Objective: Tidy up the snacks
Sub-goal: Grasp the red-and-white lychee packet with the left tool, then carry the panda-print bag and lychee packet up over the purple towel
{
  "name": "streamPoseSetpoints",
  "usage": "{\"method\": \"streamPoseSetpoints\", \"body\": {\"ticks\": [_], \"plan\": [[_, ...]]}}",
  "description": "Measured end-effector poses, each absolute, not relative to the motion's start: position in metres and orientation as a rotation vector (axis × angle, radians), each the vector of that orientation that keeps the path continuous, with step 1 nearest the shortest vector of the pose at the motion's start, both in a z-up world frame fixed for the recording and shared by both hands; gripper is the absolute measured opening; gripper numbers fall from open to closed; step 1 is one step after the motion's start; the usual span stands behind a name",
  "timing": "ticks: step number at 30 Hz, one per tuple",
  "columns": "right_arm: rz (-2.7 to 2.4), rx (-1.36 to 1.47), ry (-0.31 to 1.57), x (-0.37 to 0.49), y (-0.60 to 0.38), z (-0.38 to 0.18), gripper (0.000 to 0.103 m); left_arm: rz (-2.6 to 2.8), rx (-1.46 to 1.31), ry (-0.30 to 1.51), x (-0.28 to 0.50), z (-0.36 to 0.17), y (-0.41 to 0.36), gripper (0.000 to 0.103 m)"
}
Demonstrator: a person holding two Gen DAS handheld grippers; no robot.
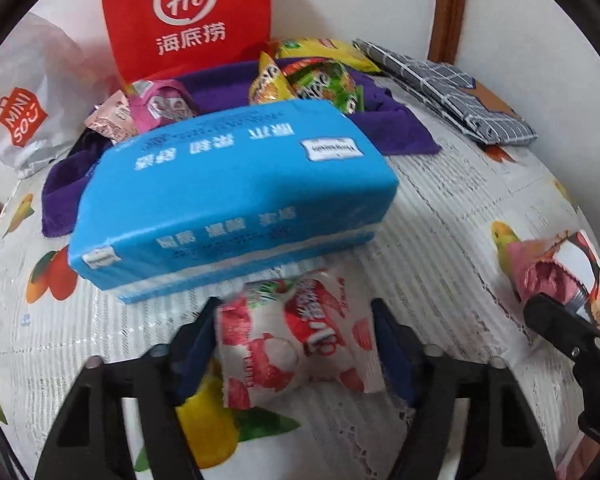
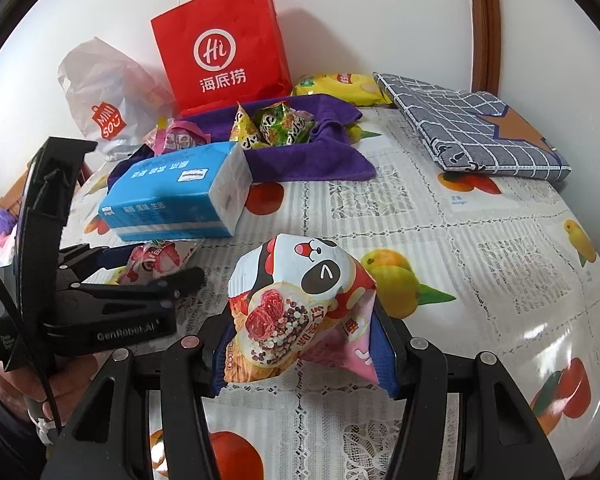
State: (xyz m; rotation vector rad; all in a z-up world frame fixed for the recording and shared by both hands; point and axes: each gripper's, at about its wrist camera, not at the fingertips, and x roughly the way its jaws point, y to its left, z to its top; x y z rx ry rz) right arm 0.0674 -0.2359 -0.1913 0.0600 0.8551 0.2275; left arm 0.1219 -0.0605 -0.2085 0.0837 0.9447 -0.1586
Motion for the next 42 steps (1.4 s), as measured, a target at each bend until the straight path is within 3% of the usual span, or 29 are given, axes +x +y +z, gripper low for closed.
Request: {"method": "streamPoseSetpoints", "body": {"ticks": [2, 8, 23, 42], "plan": [[0.226, 0.063, 0.868, 0.069, -0.235, -0.194, 0.056, -0.156, 0.079, 0.935, 0.123, -0.208, -0.057, 0.058], [0.220, 0.048, 0.879, 0.070, -0.229, -0.196, 0.056, -0.205, 0.036, 0.949, 0.121, -0.206, -0.045, 0.052], [0.239, -0.034, 0.842, 0.060, -0.191, -0.170, 0.056, -0.226, -0.123, 0.912, 0.100, -0.184, 0.007, 0.052], [0.301, -0.109, 0.654, 0.123, -0.143, -0.074, 0.056, -0.219, -0.167, 0.755, 0.136, -0.077, 0.044, 0.052]]}}
